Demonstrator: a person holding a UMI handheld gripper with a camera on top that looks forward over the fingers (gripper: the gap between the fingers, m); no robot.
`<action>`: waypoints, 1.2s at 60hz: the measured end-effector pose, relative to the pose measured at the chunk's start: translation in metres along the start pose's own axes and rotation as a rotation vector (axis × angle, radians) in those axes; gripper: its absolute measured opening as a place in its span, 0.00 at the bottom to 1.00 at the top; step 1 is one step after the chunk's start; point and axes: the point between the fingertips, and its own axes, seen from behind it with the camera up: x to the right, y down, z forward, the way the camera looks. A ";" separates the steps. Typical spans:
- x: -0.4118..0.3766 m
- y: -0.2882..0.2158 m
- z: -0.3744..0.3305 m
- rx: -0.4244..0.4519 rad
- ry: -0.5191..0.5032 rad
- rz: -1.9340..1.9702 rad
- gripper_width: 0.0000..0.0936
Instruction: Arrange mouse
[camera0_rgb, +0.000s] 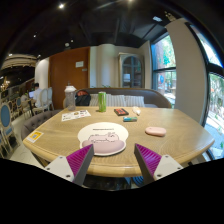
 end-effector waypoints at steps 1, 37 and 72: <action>0.001 0.000 0.000 0.001 0.003 0.000 0.91; 0.186 0.011 0.080 -0.114 0.230 -0.086 0.91; 0.250 0.011 0.196 -0.273 0.093 -0.020 0.89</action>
